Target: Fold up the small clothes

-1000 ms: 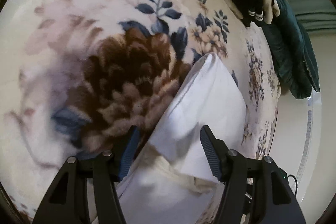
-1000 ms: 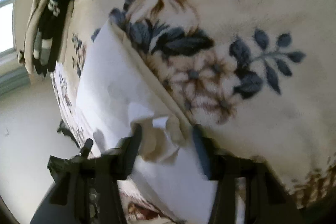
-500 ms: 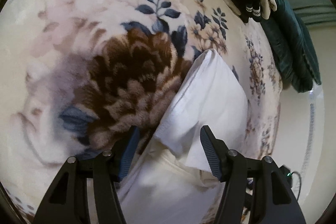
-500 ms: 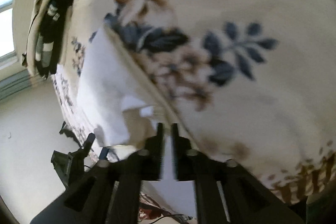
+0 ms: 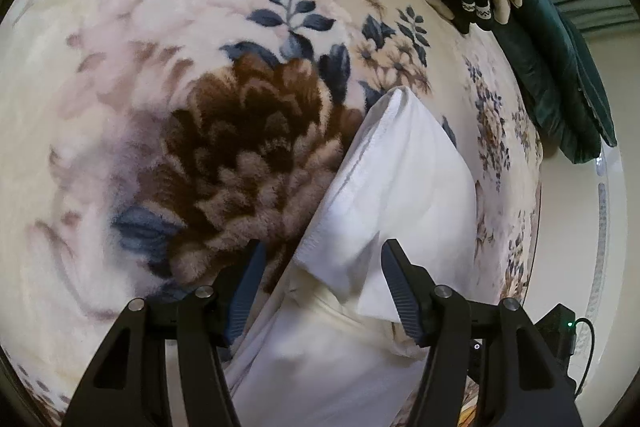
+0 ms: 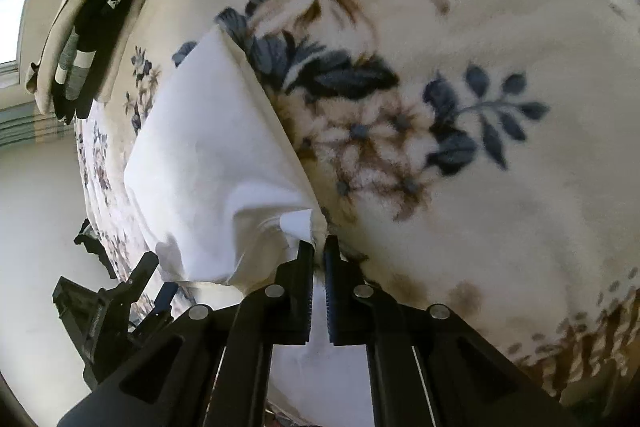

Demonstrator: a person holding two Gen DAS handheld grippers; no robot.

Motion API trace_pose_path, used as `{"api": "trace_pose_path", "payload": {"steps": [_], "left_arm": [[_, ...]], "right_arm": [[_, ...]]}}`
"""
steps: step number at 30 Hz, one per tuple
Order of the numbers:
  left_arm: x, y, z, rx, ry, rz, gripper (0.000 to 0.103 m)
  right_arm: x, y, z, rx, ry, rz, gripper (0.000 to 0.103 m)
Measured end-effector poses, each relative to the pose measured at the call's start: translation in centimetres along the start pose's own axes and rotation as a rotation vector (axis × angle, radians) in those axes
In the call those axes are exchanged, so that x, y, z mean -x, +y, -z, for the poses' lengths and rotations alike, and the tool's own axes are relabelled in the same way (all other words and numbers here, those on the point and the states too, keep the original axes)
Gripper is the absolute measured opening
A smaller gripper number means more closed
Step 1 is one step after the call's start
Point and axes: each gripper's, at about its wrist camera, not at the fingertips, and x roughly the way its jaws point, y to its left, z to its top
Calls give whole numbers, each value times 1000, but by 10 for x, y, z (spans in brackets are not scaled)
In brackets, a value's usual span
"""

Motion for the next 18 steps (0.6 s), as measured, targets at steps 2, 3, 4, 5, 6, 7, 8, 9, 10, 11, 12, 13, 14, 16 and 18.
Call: {"api": "trace_pose_path", "payload": {"steps": [2,3,4,5,6,7,8,9,10,11,12,13,14,16,18], "left_arm": [[-2,3,-1,10,-3,14,57],[-2,4,-1,16,-9,22,54],[-1,6,-1,22,-19,29,36],[-1,7,-1,24,-24,43,21],[-1,8,-2,22,-16,43,13],[0,8,-2,16,-18,45,13],[1,8,-1,10,-20,47,13],[2,8,-1,6,-16,50,13],[2,9,0,12,-4,50,16],[2,11,1,26,11,52,16],[4,13,4,44,27,57,21],[10,15,8,53,36,55,32],[15,15,13,52,38,52,38],[32,17,28,41,34,74,53],[49,25,49,30,49,86,59]], "right_arm": [[-7,3,-5,-2,11,25,4],[-8,1,-9,-9,16,40,4],[-8,-6,-9,-17,21,47,4],[-11,-6,-9,-24,23,55,4],[-13,-9,-11,-32,25,66,4],[-13,-11,-12,-40,29,58,4],[-14,-12,-14,-42,38,45,4],[-12,-12,-15,-35,37,44,3],[-12,-12,-15,-24,35,45,4],[-13,-12,-14,-15,46,45,4],[-15,-13,-15,-13,65,42,4],[-15,-16,-16,-20,87,34,5],[-15,-17,-16,-26,92,30,7],[-10,-21,-13,-23,123,4,20],[-2,-26,-7,-20,135,-4,47]]}}
